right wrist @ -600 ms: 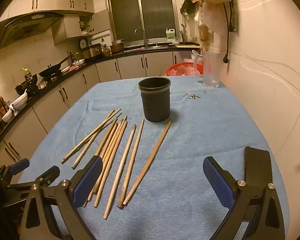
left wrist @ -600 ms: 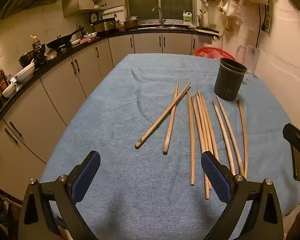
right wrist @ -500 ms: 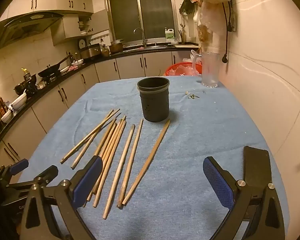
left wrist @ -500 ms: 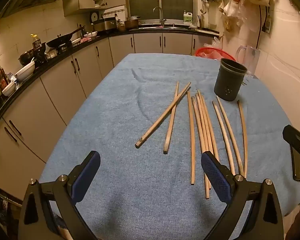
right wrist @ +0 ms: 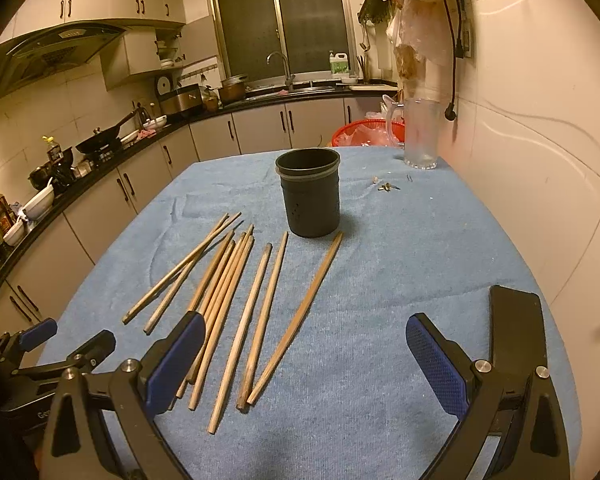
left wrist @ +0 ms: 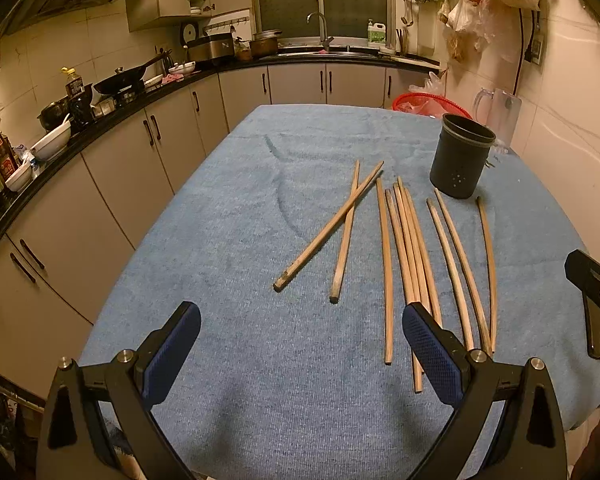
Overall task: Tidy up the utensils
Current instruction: 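Move the right tool toward the chopsticks beside the grey cup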
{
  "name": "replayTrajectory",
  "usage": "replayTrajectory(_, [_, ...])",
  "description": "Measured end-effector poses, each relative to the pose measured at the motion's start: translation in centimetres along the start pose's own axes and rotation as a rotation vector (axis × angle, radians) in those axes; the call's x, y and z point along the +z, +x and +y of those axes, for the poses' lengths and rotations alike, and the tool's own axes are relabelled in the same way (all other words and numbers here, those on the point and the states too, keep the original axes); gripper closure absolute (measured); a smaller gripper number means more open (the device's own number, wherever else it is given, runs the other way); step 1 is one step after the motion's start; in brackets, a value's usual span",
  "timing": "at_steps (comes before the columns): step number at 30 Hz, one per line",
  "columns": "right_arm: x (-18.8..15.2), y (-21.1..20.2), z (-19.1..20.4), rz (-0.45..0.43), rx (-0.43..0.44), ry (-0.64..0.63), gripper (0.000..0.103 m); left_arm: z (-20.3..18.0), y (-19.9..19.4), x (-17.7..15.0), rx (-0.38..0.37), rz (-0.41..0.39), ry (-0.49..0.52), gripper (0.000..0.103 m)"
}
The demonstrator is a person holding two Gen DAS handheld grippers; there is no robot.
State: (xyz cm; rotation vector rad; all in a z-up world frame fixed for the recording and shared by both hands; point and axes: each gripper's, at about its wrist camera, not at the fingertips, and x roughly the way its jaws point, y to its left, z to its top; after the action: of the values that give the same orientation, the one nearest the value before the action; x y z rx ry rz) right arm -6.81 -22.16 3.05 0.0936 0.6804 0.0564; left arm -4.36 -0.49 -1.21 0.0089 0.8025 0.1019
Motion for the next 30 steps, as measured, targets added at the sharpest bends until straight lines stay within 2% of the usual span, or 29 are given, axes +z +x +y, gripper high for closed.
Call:
replayTrajectory(11, [-0.3,0.4,-0.2,0.022,-0.004,0.004,0.002,-0.1,0.2,-0.3,-0.004,0.007,0.005,0.002])
replayTrajectory(19, [0.3,1.8,-1.0,0.066,0.036,0.03,0.002,-0.5,0.8,-0.6,-0.031,0.041,0.021,0.002])
replayTrajectory(24, [2.8,4.1,-2.4,0.128,0.097,0.084,0.009,-0.6,1.0,-0.7,-0.06,0.052,0.023,0.002])
replayTrajectory(25, [3.3,4.5,-2.5,0.146,0.103,0.095,0.015,-0.7,1.1,-0.7,-0.07,0.053,0.028,0.002])
replayTrajectory(28, [5.0,6.9,-3.2,0.226,0.136,0.139,0.025,-1.1,1.6,-0.8,-0.166,0.078,0.051,0.002])
replayTrajectory(30, [6.0,8.7,-3.6,0.274,0.128,0.147,0.028,-1.6,1.9,-0.5,-0.118,0.09,0.109,0.002])
